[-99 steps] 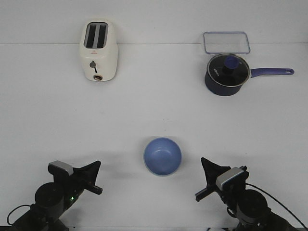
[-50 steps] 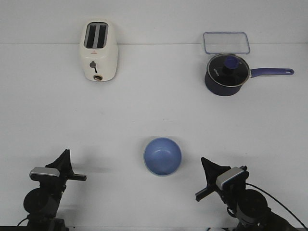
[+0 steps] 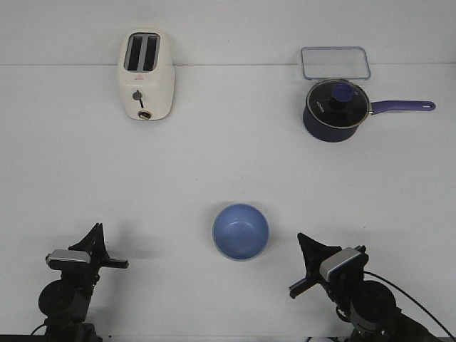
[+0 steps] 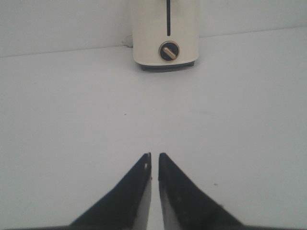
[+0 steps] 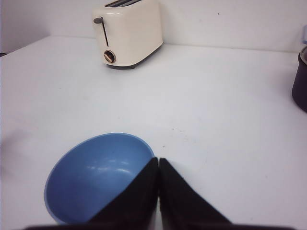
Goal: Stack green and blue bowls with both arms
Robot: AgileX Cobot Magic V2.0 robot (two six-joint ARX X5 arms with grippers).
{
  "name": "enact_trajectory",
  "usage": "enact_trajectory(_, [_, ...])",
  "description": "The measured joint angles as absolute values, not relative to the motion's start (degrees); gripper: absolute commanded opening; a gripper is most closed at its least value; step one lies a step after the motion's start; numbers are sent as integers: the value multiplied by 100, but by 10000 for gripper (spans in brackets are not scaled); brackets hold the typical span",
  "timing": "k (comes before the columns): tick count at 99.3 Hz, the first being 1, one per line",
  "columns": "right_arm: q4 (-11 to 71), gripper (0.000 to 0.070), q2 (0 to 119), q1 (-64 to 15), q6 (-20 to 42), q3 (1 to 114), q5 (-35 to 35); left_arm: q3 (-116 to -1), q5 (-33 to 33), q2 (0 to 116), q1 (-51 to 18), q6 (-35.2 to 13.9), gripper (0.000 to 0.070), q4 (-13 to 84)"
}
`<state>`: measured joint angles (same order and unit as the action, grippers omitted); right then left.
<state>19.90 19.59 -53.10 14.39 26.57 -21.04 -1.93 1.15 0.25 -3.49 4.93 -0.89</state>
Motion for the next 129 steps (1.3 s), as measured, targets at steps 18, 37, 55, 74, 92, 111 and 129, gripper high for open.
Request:
enact_trajectory(18, [1990, 3, 1959, -5310, 1439, 2657, -2104, -193, 115, 25, -349, 489, 12, -89])
enact_trajectory(37, [1990, 3, 1959, -5310, 1439, 2657, -2104, -193, 115, 25, -349, 482, 12, -89])
enact_trajectory(55, [1990, 3, 1959, -5310, 1439, 2657, -2104, -193, 115, 25, -349, 482, 12, -89])
enact_trajectory(74, [1951, 3, 1791, -4762, 1009, 2628, -2198, -193, 115, 25, -349, 482, 12, -89])
enact_trajectory(92, [1087, 3, 1507, -2891, 460, 1907, -1433, -193, 115, 25, -349, 480, 12, -89])
enact_trajectory(111, [169, 3, 832, -788, 320, 609, -283, -193, 115, 25, -349, 482, 12, -89])
enact_trajectory(129, [220, 3, 204, 14, 320, 86, -16, -193, 115, 25, -349, 480, 12, -89])
